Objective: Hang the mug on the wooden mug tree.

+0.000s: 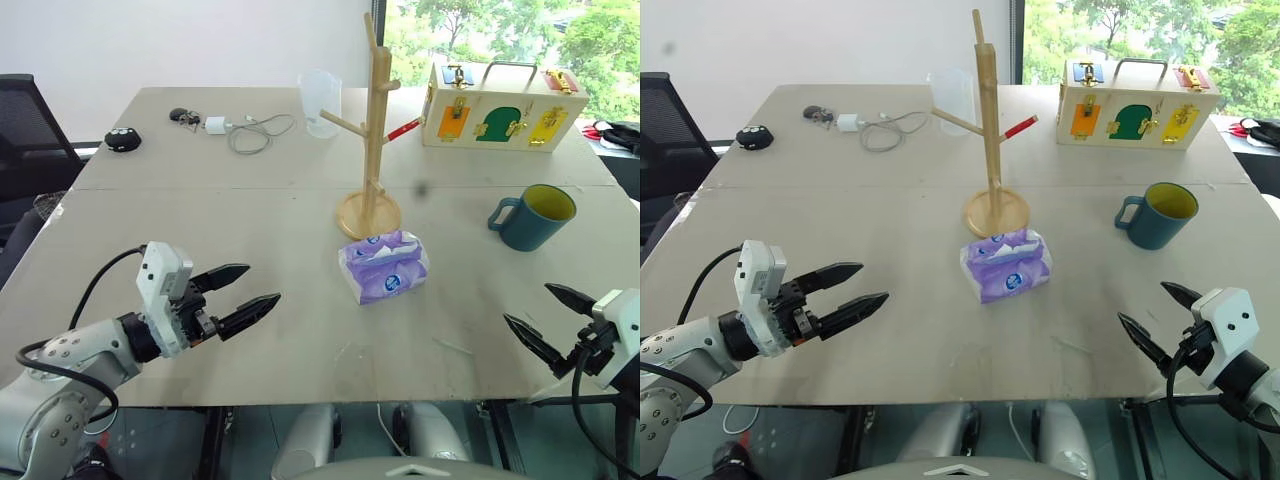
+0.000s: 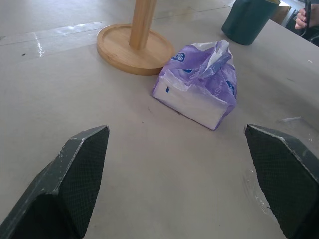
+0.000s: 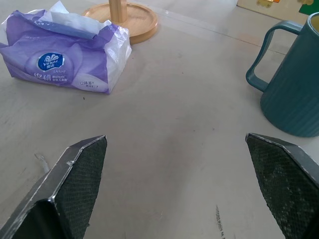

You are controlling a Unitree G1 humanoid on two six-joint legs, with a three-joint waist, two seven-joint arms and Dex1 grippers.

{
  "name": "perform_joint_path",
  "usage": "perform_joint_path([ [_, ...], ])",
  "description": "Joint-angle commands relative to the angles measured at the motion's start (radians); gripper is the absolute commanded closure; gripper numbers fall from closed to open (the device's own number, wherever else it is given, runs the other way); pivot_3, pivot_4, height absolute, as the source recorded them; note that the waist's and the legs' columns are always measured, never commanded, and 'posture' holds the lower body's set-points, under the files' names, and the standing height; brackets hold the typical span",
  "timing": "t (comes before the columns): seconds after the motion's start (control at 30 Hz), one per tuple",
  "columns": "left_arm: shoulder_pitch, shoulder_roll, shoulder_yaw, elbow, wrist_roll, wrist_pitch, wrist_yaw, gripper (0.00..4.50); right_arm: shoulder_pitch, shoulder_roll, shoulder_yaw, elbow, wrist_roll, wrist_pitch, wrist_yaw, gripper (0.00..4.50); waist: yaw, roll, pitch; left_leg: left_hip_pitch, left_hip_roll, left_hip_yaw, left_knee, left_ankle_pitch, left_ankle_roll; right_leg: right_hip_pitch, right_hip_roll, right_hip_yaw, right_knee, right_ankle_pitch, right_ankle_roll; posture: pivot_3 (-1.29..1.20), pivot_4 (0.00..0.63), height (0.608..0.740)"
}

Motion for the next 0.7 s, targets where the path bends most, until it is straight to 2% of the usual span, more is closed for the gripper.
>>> perform_joint_path([
  [0.03,-0.044,0.013,-0.011,-0.008,-0.021,0.008,0.000,0.05,0.004,0.009,-0.008,-0.047,0.013,-0.043,0.009,0.00,0.000,0.000,0.000,0.000,0.000,0.000,0.000,0.000,0.000,0.000,0.000,0.000,0.000,0.000,0.000,0.00,0.150,0.740],
  [0.27,-0.225,0.010,-0.156,-0.012,-0.015,0.067,0.053,0.05,-0.008,0.004,-0.011,-0.109,0.093,-0.076,0.058,0.00,-0.001,0.000,0.000,-0.001,-0.001,-0.002,0.001,0.001,-0.001,0.000,0.000,-0.003,0.000,0.000,0.000,0.00,0.150,0.740],
  [0.43,-0.416,0.008,-0.323,0.046,-0.006,0.217,0.137,0.05,0.001,-0.046,0.001,-0.188,0.144,-0.062,0.094,0.00,0.002,0.000,0.000,0.000,-0.001,-0.002,0.001,0.001,-0.001,0.001,0.000,-0.003,0.001,0.000,0.000,0.00,0.150,0.740],
  [0.6,-0.651,-0.102,-0.564,0.246,0.147,0.255,0.163,0.05,0.046,-0.041,-0.026,-0.209,0.138,-0.126,0.144,0.00,0.005,0.000,0.000,-0.001,-0.002,-0.004,0.002,0.001,-0.001,0.001,0.005,-0.005,0.001,0.000,0.001,0.00,0.150,0.740],
  [0.7,-0.725,-0.155,-0.669,0.347,0.242,0.222,0.130,0.05,0.060,-0.042,-0.028,-0.190,0.111,-0.160,0.163,0.00,-0.004,-0.003,0.002,0.000,-0.003,-0.004,0.003,0.001,-0.002,0.002,0.005,-0.005,0.002,0.000,0.002,0.00,0.150,0.740],
])
